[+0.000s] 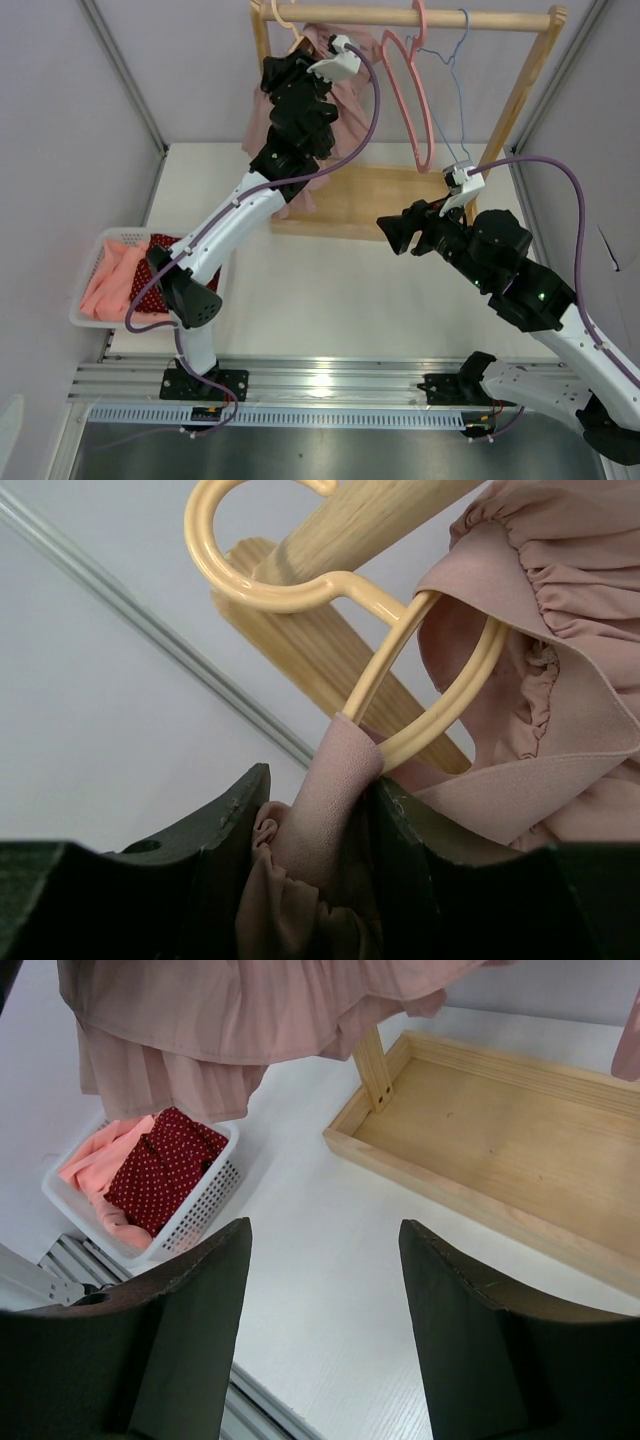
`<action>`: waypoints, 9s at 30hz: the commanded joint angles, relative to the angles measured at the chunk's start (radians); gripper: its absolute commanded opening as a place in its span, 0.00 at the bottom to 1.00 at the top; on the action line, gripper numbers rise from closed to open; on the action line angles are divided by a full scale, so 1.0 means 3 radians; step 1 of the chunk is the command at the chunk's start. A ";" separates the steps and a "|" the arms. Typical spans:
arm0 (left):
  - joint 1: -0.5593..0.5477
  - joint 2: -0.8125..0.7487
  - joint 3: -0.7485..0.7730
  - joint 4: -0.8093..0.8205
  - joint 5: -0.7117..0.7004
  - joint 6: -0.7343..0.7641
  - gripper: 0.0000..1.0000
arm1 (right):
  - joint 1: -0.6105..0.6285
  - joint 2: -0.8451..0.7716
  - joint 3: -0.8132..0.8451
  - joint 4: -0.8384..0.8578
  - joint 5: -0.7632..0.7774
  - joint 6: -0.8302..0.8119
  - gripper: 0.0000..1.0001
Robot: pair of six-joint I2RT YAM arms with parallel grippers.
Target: Place the skirt on the hanger
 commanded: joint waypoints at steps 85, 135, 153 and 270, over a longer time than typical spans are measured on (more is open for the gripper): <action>0.2416 -0.2818 -0.4203 -0.2722 0.2095 -0.5721 0.72 | -0.0013 -0.0024 -0.1230 0.0262 -0.0157 0.0677 0.77; 0.2447 -0.3083 -0.1586 -0.3713 0.2855 -0.4996 0.00 | -0.0079 0.0175 -0.0914 0.0257 -0.0234 0.0529 0.76; 0.1098 -0.2986 -0.1314 -0.2651 0.4595 -0.5261 0.00 | -0.0090 0.0247 -0.0561 0.0155 -0.0121 0.0503 0.76; -0.1383 -0.0419 -0.3103 -0.2415 0.1204 -0.6749 0.01 | -0.0417 0.1792 -0.1323 0.1249 -0.0858 0.0508 0.07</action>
